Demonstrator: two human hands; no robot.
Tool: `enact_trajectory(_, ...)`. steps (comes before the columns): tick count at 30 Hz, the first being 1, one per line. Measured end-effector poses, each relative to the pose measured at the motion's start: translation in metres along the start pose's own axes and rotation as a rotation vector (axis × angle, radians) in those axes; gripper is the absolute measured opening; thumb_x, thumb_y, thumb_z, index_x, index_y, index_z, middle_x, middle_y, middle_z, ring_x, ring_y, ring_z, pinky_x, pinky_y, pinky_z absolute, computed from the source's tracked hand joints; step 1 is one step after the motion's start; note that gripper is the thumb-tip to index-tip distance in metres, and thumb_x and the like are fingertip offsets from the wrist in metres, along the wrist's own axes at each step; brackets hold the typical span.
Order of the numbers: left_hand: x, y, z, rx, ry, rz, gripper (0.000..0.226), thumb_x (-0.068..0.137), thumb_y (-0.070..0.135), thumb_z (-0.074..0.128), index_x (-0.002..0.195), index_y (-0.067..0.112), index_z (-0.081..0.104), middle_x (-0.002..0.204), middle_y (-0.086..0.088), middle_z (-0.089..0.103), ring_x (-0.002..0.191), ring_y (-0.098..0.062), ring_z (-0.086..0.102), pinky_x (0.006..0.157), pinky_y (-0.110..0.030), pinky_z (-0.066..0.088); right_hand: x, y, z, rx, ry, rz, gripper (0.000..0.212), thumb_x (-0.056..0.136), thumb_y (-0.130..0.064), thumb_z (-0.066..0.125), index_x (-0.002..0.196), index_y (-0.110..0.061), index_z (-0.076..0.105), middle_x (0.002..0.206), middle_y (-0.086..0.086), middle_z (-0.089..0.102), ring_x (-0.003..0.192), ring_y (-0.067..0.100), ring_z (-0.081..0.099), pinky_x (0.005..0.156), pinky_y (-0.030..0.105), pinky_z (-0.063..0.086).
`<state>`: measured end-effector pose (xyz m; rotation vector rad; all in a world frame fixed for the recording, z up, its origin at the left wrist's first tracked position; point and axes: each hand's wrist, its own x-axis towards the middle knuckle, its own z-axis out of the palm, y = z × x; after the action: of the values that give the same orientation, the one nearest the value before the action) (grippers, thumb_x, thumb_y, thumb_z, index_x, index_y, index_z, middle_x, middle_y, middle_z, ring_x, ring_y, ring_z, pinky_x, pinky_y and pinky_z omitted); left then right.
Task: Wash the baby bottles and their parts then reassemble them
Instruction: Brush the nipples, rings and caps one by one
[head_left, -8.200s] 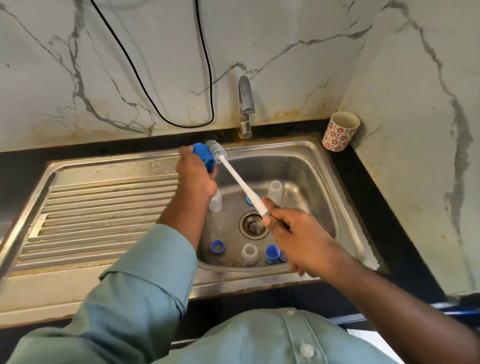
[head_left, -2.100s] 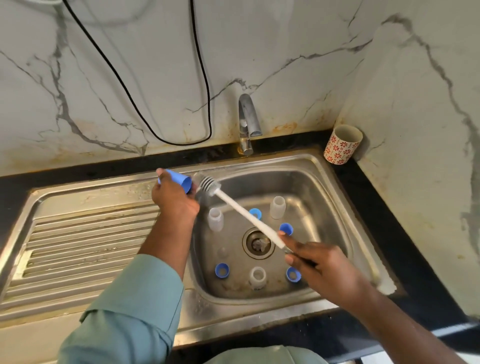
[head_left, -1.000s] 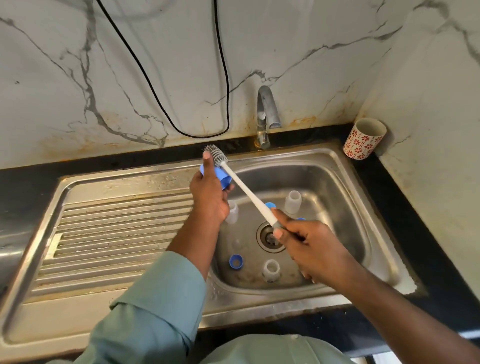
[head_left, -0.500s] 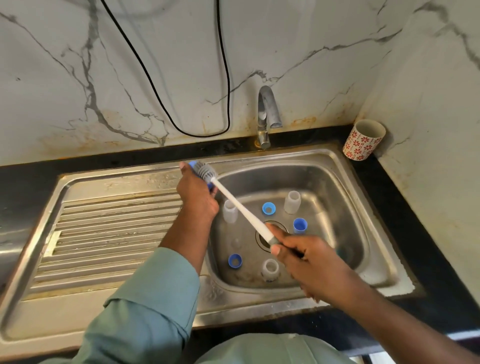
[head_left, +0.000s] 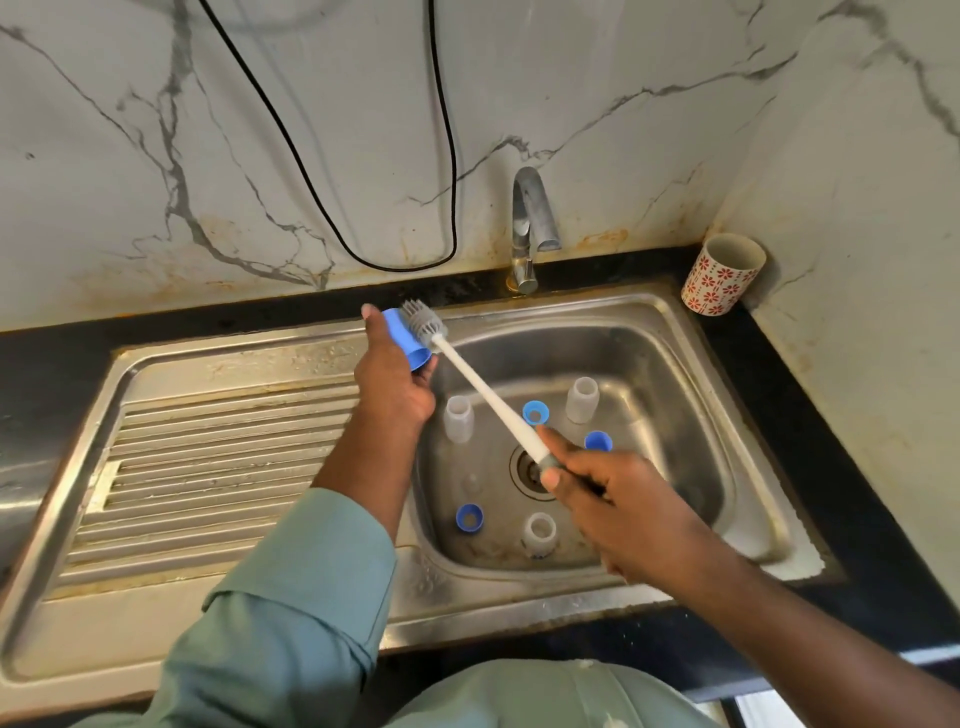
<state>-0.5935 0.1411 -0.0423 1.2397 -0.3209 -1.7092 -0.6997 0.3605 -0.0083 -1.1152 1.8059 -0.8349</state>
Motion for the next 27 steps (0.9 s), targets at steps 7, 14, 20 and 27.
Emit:
enact_trajectory(7, -0.010, -0.013, 0.002, 0.097, -0.020, 0.053, 0.048, 0.095, 0.055, 0.052, 0.118, 0.013, 0.053, 0.105, -0.012, 0.063, 0.087, -0.024, 0.067, 0.061, -0.032, 0.057, 0.002, 0.004, 0.004, 0.024, 0.018, 0.069, 0.036, 0.100, -0.029, 0.050, 0.133, -0.042, 0.051, 0.055, -0.008, 0.041, 0.044, 0.002, 0.037, 0.046, 0.020, 0.040)
enact_trajectory(14, -0.002, -0.015, 0.001, 0.299, 0.014, 0.158, 0.041, 0.077, 0.032, 0.083, 0.101, 0.014, 0.056, 0.108, -0.011, 0.063, 0.100, -0.025, 0.066, 0.077, -0.038, 0.061, 0.000, -0.003, 0.003, 0.040, -0.001, 0.087, 0.039, 0.100, -0.030, 0.050, 0.129, -0.054, 0.041, 0.061, -0.002, 0.046, 0.044, 0.005, 0.041, 0.044, 0.023, 0.044)
enact_trajectory(20, -0.002, -0.008, 0.004, 0.391, 0.045, 0.161, 0.041, 0.094, 0.056, 0.056, 0.095, 0.015, 0.061, 0.092, -0.010, 0.065, 0.080, -0.024, 0.064, 0.051, -0.025, 0.045, 0.004, -0.004, 0.007, 0.028, 0.019, 0.139, 0.039, 0.100, -0.031, 0.050, 0.136, -0.042, 0.047, 0.056, -0.005, 0.048, 0.044, 0.008, 0.044, 0.045, 0.025, 0.047)
enact_trajectory(27, 0.000, -0.015, 0.003, 0.465, -0.065, 0.193, 0.050, 0.077, 0.037, 0.083, 0.112, 0.013, 0.056, 0.103, -0.012, 0.069, 0.082, -0.022, 0.071, 0.056, -0.026, 0.055, 0.008, -0.007, 0.011, -0.027, 0.065, 0.119, 0.030, 0.100, -0.029, 0.051, 0.129, -0.035, 0.058, 0.060, -0.004, 0.049, 0.041, 0.000, 0.041, 0.045, 0.015, 0.041)
